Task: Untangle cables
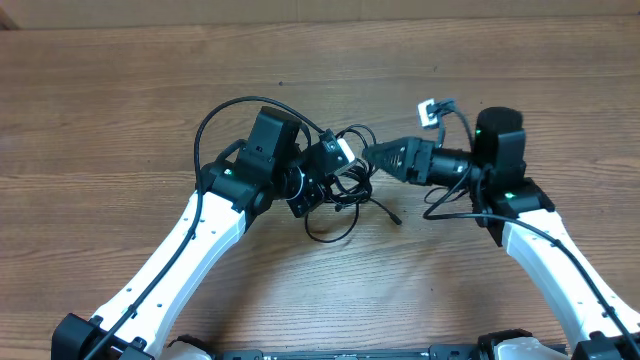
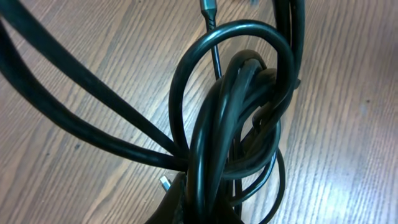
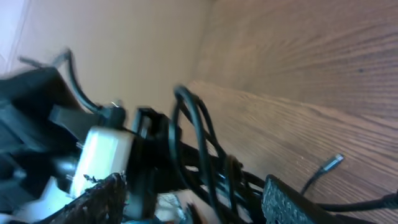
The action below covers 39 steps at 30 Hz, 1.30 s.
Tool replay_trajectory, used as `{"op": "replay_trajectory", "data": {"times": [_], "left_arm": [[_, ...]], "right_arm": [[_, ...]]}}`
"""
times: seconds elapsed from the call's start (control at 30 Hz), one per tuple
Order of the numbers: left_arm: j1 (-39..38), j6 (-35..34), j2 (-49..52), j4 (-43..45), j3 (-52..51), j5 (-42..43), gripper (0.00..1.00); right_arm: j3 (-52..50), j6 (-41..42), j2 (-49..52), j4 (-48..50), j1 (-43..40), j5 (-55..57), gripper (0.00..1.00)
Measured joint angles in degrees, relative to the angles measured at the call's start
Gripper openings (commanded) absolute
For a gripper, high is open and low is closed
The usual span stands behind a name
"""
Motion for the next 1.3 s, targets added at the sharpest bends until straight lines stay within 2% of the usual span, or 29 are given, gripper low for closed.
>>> {"op": "replay_trajectory", "data": {"times": [0.13, 0.27, 0.3, 0.9, 1.03, 1.13, 1.17, 1.3], "left_arm": [[0.0, -0.9, 0.0, 0.0, 0.0, 1.0, 0.04], [0.0, -1.2, 0.0, 0.0, 0.0, 1.5, 0.04], [0.0, -1.3, 0.0, 0.0, 0.0, 1.5, 0.04], [0.0, -4.1, 0.0, 3.0, 0.0, 2.8, 0.04], [0.0, -4.3, 0.0, 3.0, -0.2, 2.8, 0.04], [0.0, -4.5, 0.1, 3.0, -0.2, 3.2, 0.04], [0.0, -4.5, 0.1, 3.0, -0.2, 3.4, 0.04], [0.0, -5.2, 0.1, 3.0, -0.2, 4.1, 0.04]], "right_arm": [[0.0, -5.4, 0.0, -5.0, 0.8, 3.9, 0.55], [0.0, -8.7, 0.0, -6.8, 0.8, 6.5, 0.37], [0.0, -9.4, 0.0, -6.9, 0.8, 7.0, 0.36], [0.0, -12.8, 0.0, -9.1, 1.2, 8.2, 0.35], [0.0, -13.8, 0.0, -10.2, 1.2, 8.2, 0.27], [0.0, -14.1, 0.0, -10.2, 1.2, 8.2, 0.13], [0.0, -14.3, 0.0, -10.2, 1.2, 8.1, 0.04], [0.0, -14.9, 0.0, -10.3, 1.1, 8.3, 0.04]]}}
